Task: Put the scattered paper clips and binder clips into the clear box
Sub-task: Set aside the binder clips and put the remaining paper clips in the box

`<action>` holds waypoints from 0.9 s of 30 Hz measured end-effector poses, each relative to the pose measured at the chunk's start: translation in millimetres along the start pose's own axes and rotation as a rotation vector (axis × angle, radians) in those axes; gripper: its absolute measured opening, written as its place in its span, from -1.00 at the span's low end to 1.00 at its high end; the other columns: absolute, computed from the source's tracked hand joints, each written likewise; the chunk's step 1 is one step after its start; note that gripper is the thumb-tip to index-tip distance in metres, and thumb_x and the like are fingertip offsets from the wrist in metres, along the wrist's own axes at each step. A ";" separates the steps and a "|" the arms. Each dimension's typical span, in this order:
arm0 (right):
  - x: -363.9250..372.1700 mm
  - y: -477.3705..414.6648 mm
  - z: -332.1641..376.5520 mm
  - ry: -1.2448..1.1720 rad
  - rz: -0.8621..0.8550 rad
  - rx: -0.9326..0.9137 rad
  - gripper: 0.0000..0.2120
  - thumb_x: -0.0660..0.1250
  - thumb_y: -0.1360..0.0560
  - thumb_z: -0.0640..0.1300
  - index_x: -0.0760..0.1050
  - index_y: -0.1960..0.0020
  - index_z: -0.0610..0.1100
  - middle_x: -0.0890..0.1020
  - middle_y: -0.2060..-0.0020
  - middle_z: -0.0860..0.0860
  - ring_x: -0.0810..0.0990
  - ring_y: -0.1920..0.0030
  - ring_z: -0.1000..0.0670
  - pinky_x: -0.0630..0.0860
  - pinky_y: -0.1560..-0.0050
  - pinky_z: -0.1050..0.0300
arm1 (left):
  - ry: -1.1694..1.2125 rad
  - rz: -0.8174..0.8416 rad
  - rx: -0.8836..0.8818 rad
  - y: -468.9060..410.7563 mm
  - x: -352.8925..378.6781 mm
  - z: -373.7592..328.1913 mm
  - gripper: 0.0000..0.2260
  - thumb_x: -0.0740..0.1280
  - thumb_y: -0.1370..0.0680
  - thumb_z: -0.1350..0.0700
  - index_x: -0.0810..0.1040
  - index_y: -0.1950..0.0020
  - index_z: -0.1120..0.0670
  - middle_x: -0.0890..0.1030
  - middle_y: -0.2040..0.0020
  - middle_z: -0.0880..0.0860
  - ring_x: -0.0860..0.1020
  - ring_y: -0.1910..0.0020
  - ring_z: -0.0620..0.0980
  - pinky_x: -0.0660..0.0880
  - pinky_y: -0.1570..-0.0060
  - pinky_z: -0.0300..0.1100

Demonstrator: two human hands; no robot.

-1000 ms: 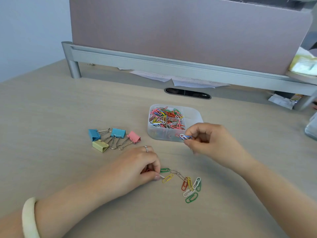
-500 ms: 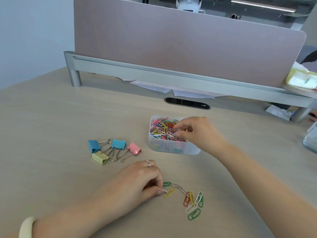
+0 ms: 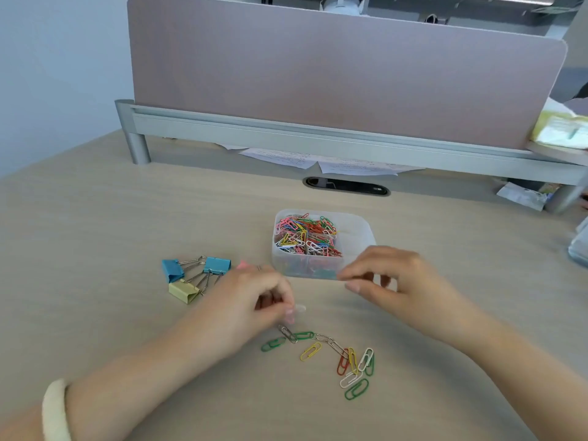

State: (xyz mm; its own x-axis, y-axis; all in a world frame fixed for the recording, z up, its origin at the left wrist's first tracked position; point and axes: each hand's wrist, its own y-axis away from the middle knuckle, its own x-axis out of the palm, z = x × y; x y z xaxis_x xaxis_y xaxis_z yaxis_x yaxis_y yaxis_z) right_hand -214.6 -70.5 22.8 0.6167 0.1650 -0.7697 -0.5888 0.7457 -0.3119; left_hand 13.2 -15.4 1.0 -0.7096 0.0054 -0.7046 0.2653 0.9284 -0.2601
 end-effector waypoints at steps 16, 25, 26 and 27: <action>16.3 37.2 -12.2 -0.057 0.278 0.067 -0.62 0.51 -0.27 0.04 0.56 -0.07 0.12 0.47 0.15 0.18 0.46 0.11 0.16 0.36 0.14 0.43 | -0.286 -0.172 -0.101 -97.8 -1.7 11.0 -0.93 0.46 -0.36 0.20 0.59 0.24 0.15 0.58 0.32 0.03 0.53 0.29 0.02 0.50 0.18 -0.11; 25.3 38.0 -12.0 -0.106 0.204 0.042 -0.79 0.47 -0.33 -0.03 0.60 0.03 0.08 0.52 0.17 0.14 0.53 0.13 0.15 0.43 0.15 0.37 | -0.361 -0.198 0.096 -79.4 -7.2 12.6 -0.91 0.36 -0.43 0.27 0.63 0.12 0.13 0.61 0.12 0.09 0.59 0.18 0.07 0.48 0.17 -0.10; 26.0 38.0 -11.7 -0.108 0.198 0.035 -0.80 0.47 -0.33 -0.04 0.61 0.05 0.06 0.52 0.18 0.14 0.52 0.15 0.16 0.41 0.16 0.40 | -0.350 -0.214 0.117 -74.3 -9.2 10.6 -0.91 0.35 -0.44 0.26 0.62 0.11 0.13 0.61 0.10 0.07 0.59 0.19 0.00 0.50 0.16 -0.09; 26.6 38.0 -11.8 -0.108 0.192 0.028 -0.82 0.47 -0.34 -0.05 0.62 0.06 0.05 0.53 0.19 0.13 0.52 0.16 0.16 0.40 0.17 0.41 | -0.329 -0.223 0.132 -67.6 -11.8 6.7 -0.92 0.35 -0.45 0.24 0.62 0.10 0.11 0.60 0.11 0.02 0.58 0.22 -0.15 0.51 0.18 -0.12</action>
State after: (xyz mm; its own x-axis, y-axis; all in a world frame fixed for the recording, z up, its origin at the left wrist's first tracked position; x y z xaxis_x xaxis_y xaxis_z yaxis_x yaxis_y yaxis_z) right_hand -226.7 -45.4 -16.1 0.5481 0.3731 -0.7486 -0.6870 0.7113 -0.1485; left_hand 8.0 -80.7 22.4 -0.5188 -0.3291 -0.7890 0.2255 0.8375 -0.4977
